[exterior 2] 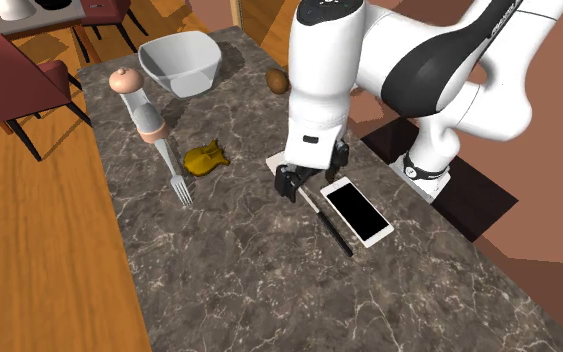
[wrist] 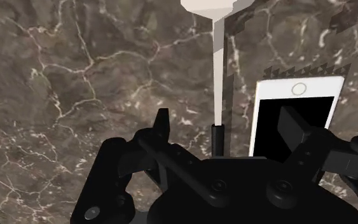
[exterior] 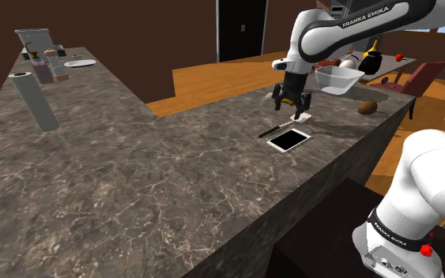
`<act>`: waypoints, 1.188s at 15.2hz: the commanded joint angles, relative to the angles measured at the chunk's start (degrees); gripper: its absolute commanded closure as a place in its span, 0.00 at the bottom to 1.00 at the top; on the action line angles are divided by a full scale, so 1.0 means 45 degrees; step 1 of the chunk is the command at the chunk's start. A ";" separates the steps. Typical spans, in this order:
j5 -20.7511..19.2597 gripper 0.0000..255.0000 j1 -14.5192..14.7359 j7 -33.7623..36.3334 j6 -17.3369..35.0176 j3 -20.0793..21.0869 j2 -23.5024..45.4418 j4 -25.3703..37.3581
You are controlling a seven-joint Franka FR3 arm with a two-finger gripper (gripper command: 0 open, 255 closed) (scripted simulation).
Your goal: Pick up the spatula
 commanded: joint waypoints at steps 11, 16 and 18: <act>0.0062 1.00 0.0087 -0.0384 0.1154 -0.0271 0.0465 -0.0744; 0.0062 1.00 0.0087 -0.0385 0.1155 -0.0272 0.0465 -0.0744; 0.0051 1.00 0.0083 -0.0355 0.0988 -0.0234 0.0396 -0.0642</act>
